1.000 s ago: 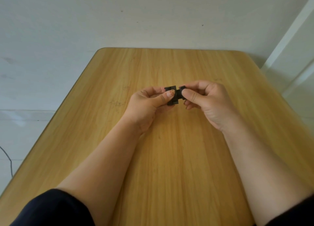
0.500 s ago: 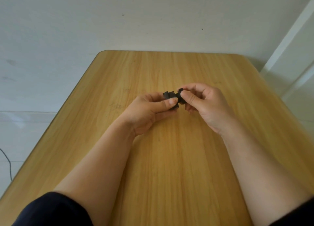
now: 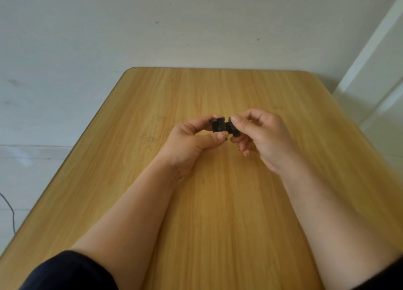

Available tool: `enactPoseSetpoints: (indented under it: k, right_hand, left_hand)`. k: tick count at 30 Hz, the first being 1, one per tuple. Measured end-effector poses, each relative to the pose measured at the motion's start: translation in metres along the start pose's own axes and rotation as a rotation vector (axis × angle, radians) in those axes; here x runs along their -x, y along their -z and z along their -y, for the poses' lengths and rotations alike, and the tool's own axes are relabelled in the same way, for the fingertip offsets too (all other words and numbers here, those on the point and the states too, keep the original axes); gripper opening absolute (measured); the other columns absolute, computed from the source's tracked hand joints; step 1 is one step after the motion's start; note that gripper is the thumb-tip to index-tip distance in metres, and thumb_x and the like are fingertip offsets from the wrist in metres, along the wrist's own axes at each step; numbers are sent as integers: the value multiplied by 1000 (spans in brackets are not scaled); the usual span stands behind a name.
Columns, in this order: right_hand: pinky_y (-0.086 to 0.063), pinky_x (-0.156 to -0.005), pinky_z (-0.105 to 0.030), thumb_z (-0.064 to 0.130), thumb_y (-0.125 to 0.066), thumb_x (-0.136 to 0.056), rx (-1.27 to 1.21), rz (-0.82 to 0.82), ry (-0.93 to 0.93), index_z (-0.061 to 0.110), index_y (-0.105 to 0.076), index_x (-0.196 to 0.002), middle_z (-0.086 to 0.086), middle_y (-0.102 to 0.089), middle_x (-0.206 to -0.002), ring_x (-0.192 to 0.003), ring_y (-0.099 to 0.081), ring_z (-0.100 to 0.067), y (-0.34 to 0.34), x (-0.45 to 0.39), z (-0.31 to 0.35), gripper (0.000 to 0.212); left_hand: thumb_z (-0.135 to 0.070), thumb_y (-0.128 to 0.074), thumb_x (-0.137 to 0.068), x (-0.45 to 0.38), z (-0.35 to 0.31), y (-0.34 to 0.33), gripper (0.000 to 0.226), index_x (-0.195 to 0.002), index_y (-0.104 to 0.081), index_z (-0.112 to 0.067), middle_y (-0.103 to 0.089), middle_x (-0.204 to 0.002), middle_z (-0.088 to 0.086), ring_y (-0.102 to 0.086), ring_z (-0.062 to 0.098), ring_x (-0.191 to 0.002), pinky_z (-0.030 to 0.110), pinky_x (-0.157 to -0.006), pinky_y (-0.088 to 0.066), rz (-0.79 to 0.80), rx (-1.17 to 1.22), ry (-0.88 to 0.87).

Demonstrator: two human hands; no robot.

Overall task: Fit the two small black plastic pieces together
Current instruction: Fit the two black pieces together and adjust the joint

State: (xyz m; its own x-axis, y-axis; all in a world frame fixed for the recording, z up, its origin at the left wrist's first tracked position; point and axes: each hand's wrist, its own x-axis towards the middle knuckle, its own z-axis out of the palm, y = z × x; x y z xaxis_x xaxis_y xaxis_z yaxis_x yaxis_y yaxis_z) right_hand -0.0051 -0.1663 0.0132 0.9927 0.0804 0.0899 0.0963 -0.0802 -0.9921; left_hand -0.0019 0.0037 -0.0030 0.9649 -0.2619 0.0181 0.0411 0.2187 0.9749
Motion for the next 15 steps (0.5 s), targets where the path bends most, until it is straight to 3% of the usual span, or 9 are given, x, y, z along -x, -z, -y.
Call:
enactPoseSetpoints:
  k: [3,7,11,15]
  right_hand:
    - [-43,-38,-24,28,-66,-87,-54,-11,-57,6,-62,-78,-3,-65,-52,-41,-55,-14,-3,1,1,24]
    - [-40,-36,-22,28,-66,-87,-124,-17,-117,6,-59,-78,-4,-64,-49,-37,-53,-14,-6,1,1,25]
    - [-41,-37,-22,33,-63,-89,-60,48,-144,1,-61,-86,-3,-64,-51,-41,-54,-15,-1,0,1,32]
    - [-49,-57,-16,37,-63,-87,215,141,0,23,-68,-107,6,-69,-85,-63,-63,-5,13,-1,0,25]
  left_hand:
    - [-23,-82,-52,1,0,0,35,-87,-76,-23,-63,-96,7,-67,14,-86,26,-81,-54,-12,-3,-3]
    - [-18,-79,-57,1,1,0,35,-91,-74,-18,-62,-96,8,-68,15,-85,29,-84,-55,-48,-7,-4]
    - [-16,-77,-67,2,0,1,29,-96,-73,-14,-65,-92,9,-67,15,-83,24,-77,-53,-29,-62,10]
    - [-20,-71,-74,1,-2,3,17,-91,-76,-18,-75,-84,3,-68,14,-80,27,-79,-54,14,-87,63]
